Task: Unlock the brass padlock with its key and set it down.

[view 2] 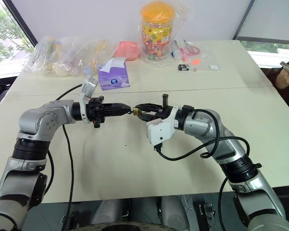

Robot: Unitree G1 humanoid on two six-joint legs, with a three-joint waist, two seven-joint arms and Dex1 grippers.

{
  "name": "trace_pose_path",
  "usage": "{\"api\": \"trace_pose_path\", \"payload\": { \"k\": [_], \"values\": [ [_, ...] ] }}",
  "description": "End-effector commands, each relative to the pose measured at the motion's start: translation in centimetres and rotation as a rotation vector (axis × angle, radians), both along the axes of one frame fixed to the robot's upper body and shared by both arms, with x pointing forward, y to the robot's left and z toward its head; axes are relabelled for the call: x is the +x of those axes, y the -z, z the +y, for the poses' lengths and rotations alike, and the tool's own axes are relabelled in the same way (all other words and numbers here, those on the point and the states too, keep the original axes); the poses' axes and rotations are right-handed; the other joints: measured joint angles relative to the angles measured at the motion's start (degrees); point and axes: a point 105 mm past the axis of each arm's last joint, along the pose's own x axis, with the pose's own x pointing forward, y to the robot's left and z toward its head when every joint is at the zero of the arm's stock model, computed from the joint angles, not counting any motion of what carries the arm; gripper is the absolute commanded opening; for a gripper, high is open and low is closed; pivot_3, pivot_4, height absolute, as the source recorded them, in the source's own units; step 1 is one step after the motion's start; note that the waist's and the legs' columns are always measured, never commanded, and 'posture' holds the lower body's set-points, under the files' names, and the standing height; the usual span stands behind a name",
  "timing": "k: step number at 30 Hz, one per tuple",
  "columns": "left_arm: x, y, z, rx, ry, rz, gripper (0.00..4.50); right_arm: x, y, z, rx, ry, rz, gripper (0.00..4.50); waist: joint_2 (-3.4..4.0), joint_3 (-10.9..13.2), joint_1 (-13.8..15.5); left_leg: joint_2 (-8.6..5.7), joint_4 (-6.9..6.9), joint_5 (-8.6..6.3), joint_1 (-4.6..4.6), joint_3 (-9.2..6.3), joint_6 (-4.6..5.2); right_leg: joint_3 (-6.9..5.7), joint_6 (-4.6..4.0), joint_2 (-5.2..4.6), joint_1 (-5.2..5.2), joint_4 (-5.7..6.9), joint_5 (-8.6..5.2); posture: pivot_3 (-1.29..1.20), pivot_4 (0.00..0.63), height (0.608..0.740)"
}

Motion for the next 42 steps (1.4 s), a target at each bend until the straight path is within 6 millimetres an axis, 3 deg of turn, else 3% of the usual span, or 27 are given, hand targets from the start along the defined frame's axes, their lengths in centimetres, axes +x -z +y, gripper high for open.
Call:
{"api": "trace_pose_path", "payload": {
  "k": [1,10,13,17,26,29,33,42],
  "values": [
    [-0.13,-0.77,0.01,0.018,0.004,-0.054,0.06,-0.72,-1.61,0.51,0.034,-0.038,-0.061,0.69,0.00,0.00,0.00,0.00,0.00,0.00,0.00,0.00,0.00,0.00,0.00,0.00,0.00,0.00,0.00,0.00,0.150,0.737],
    [-0.41,-0.42,0.06,0.034,0.011,-0.048,0.06,-0.71,-1.58,0.52,0.035,-0.037,-0.061,0.69,0.00,0.00,0.00,0.00,0.00,0.00,0.00,0.00,0.00,0.00,0.00,0.00,0.00,0.00,0.00,0.00,0.150,0.737],
    [-0.31,-0.26,0.12,0.037,0.002,-0.039,0.90,-0.72,-1.57,0.53,0.035,-0.037,-0.060,0.69,0.00,0.00,-0.01,0.00,0.00,0.00,0.00,0.00,0.00,0.00,0.00,0.00,0.00,0.00,0.00,0.00,0.150,0.737],
    [-0.23,-0.18,0.06,0.045,-0.004,-0.054,2.52,-0.73,-1.56,0.54,0.035,-0.036,-0.059,0.69,0.00,0.00,0.00,0.00,0.00,0.00,0.00,0.00,0.00,0.00,0.00,0.00,0.00,0.00,0.00,0.00,0.150,0.737],
    [-0.35,-0.26,0.03,0.029,0.005,-0.049,2.52,-0.75,-1.52,0.55,0.037,-0.036,-0.056,0.69,0.00,0.00,0.00,0.00,0.00,0.00,0.00,0.00,0.00,0.00,0.00,0.00,0.00,0.00,0.00,0.00,0.150,0.737],
    [-0.35,-0.25,0.05,0.028,0.006,-0.051,1.77,-0.78,-1.53,0.58,0.036,-0.037,-0.057,0.69,0.00,0.00,0.00,0.00,0.00,0.00,0.00,0.00,0.00,0.00,0.00,0.00,0.00,0.00,0.00,0.00,0.150,0.737],
    [-0.36,-0.18,-0.06,0.028,0.009,-0.055,0.04,-0.78,-1.53,0.56,0.036,-0.036,-0.057,0.69,0.00,0.00,0.00,0.00,0.00,0.00,0.00,0.00,0.00,0.00,0.00,0.00,0.00,0.00,0.00,0.00,0.150,0.737],
    [-0.51,-0.20,-0.31,0.037,0.020,-0.086,0.04,-0.76,-1.56,0.51,0.035,-0.034,-0.057,0.69,0.00,0.00,0.00,0.00,0.00,0.00,0.00,0.00,0.00,0.00,0.00,0.00,0.00,0.00,0.00,0.00,0.150,0.737]
  ]
}}
